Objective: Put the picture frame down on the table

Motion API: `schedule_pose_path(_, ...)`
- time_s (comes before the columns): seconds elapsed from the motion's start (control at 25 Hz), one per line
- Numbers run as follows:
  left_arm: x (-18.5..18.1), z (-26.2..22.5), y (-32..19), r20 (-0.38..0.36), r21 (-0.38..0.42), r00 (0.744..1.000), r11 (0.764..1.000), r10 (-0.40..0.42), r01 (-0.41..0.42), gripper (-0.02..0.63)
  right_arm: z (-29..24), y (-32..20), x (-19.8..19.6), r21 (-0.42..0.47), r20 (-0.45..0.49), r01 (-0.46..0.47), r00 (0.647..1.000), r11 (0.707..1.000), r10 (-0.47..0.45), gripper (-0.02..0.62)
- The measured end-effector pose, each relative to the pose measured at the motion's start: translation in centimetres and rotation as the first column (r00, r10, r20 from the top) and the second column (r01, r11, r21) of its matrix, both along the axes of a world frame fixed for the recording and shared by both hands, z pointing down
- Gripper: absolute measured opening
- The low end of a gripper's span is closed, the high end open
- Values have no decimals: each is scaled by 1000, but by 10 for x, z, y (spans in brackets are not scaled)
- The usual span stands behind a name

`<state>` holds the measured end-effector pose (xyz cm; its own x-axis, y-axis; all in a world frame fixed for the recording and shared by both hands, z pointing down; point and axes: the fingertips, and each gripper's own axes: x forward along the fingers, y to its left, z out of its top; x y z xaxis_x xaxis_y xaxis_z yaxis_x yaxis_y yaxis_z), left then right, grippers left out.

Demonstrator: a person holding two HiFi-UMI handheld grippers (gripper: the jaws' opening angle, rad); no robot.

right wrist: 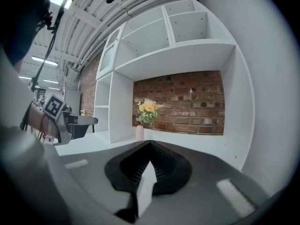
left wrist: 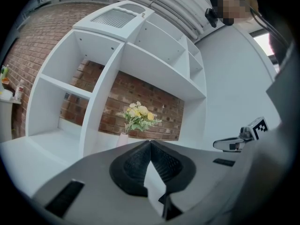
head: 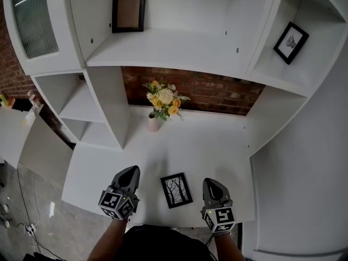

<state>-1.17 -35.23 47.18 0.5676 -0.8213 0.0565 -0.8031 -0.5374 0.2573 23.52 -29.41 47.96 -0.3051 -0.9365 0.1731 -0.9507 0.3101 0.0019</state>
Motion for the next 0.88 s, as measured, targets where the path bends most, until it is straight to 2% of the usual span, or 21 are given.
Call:
schedule_pose_path(0.4,-9,-9,-3,-29,6,999,1000,-19,19,-3,-5,-2,0,8,21,7,1000,1000,-7,3)
schedule_pose_path(0.88,-12,-6,-3,3,1,1000,1000,-26,26,-3,-11,-4,-5,25,43,30,999,999,-31,3)
